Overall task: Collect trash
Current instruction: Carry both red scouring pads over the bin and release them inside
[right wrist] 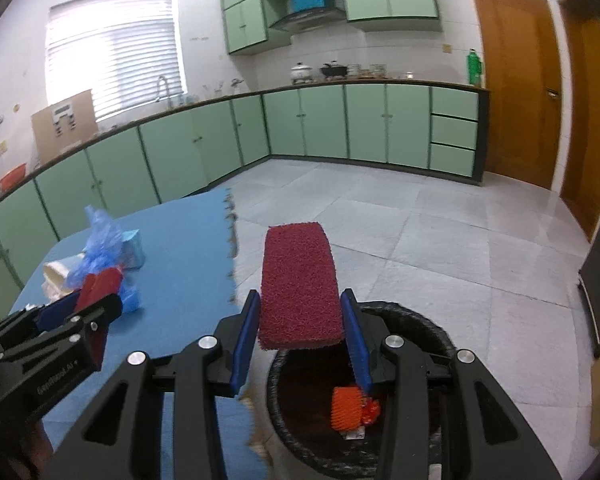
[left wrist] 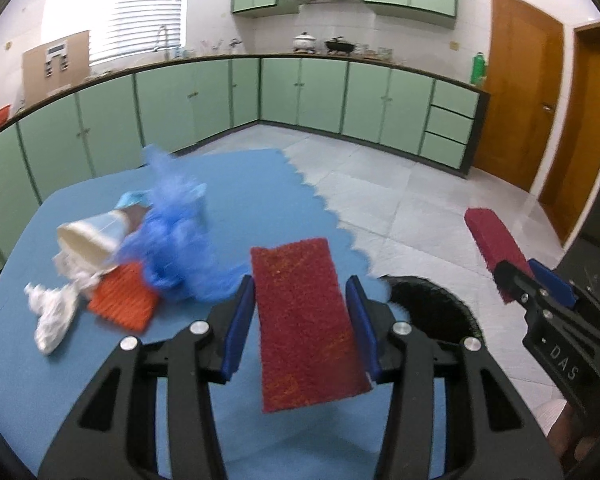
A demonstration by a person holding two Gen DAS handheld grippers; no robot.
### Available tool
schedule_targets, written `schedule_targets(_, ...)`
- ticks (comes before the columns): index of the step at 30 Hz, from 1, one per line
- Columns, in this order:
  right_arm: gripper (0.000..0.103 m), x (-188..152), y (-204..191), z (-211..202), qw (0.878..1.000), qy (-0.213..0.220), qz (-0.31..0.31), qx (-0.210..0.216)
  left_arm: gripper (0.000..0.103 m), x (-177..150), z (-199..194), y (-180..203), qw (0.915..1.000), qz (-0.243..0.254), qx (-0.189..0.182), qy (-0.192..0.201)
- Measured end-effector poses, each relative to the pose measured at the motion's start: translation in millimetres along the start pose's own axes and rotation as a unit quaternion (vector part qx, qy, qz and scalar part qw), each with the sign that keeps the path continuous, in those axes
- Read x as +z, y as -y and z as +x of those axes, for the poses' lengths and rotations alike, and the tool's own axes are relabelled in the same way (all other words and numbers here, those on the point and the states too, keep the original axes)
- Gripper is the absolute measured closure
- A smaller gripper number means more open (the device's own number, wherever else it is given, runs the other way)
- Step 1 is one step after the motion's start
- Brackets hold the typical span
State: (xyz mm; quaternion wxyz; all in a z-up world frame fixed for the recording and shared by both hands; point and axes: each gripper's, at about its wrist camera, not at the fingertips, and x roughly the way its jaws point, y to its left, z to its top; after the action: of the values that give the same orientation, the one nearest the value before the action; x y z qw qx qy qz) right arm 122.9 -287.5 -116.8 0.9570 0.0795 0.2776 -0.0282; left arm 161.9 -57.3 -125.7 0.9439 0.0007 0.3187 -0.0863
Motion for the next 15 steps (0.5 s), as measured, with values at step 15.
schedule_targets(15, 0.062, 6.2, 89.5, 4.4, 0.996, 0.001, 0.031, -0.08, 0.058, 27.3, 51.6, 102.2, 0.9945, 0.042, -0.096, -0.004)
